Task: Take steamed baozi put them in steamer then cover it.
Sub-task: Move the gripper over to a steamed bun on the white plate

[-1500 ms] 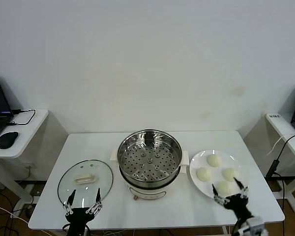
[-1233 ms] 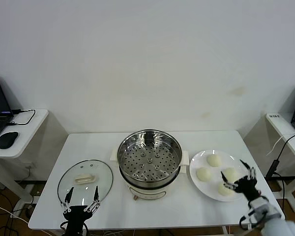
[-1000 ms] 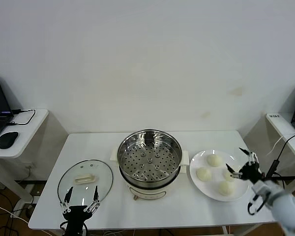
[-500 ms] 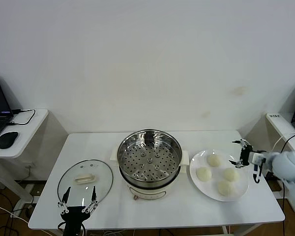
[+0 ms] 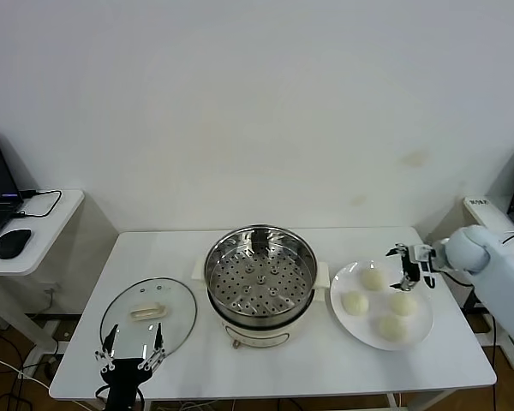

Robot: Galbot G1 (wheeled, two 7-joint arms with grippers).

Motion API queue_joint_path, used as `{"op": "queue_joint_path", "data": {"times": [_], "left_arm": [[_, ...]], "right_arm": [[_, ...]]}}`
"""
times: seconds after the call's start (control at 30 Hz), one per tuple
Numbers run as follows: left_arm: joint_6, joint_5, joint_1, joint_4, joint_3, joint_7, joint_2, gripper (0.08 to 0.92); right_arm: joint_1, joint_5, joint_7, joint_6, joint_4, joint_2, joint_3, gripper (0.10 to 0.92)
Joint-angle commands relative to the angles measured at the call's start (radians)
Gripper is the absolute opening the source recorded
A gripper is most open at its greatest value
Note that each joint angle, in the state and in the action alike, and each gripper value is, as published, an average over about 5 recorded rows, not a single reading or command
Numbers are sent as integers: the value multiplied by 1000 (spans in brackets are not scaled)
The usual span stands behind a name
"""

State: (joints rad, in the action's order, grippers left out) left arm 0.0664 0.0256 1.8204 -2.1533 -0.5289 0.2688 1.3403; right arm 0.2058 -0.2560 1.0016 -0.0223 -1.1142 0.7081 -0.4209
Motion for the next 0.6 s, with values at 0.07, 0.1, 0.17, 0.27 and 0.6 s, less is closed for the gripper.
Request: {"op": "queue_joint_path", "data": {"times": [0.07, 0.1, 0.17, 0.27, 0.6], "left_arm": [[4, -1, 0, 3, -6, -1, 0, 823], [5, 0, 1, 4, -8, -1, 0, 823], [8, 2, 3, 5, -13, -2, -1, 823], [11, 4, 4, 8, -21, -2, -2, 823], [17, 4, 4, 14, -25, -2, 1, 823]], "right_arm": [[-143, -5, 56, 19, 142, 89, -168, 823], [-141, -11, 56, 18, 152, 98, -168, 823], [-134, -26, 54, 18, 170, 112, -166, 823], [-124, -40, 43, 19, 196, 129, -162, 823], [-96, -66, 26, 14, 237, 162, -141, 780]]}}
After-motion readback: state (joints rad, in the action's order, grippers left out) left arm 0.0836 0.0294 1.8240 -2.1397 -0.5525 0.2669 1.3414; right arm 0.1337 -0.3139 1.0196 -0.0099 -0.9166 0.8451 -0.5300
